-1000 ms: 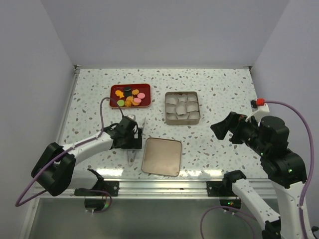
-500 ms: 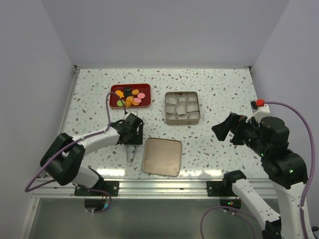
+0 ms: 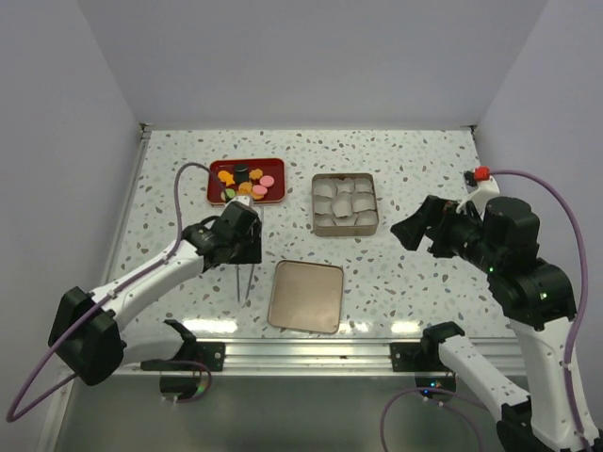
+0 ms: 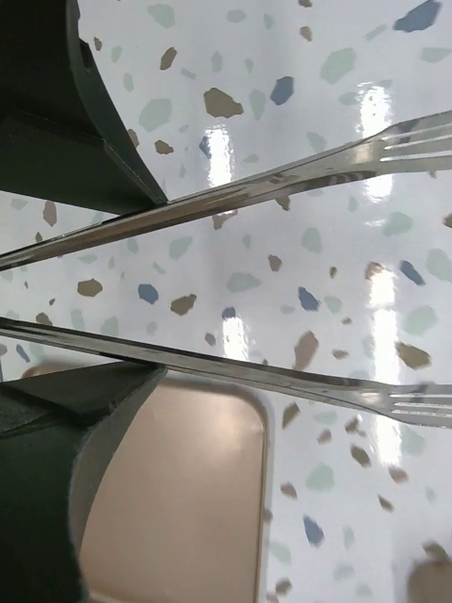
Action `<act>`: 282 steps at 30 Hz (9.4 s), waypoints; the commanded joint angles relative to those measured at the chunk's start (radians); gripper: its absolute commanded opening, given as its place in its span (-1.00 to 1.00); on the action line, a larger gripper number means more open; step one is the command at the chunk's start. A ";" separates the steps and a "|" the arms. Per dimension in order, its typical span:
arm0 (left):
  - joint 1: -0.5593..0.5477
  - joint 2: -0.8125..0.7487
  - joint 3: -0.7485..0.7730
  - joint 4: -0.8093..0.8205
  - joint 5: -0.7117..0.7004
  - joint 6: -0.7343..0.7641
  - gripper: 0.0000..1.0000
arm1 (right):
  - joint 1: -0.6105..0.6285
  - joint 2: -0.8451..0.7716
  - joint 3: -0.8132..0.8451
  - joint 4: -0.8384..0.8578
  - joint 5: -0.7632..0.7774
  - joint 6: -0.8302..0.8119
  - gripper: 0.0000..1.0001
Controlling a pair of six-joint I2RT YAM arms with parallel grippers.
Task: Pack the cookies
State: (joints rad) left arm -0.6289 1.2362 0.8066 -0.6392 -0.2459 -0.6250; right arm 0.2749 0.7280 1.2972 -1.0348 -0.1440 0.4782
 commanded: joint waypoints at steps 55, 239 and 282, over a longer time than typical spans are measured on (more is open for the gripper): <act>-0.018 -0.145 0.588 -0.272 0.212 0.047 0.20 | 0.506 0.982 0.407 0.482 -0.147 0.353 0.52; -0.437 0.451 0.749 -0.677 -0.688 -0.131 0.37 | 0.385 1.019 0.600 -0.012 -0.597 0.594 -1.00; -0.355 0.040 0.485 -0.343 -0.216 0.022 -0.23 | 0.029 0.774 0.809 -0.324 -0.381 0.295 0.97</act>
State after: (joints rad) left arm -1.0416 1.3518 1.3327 -1.0576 -0.5407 -0.5835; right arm 0.3153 1.5162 2.0865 -1.2709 -0.5632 0.8753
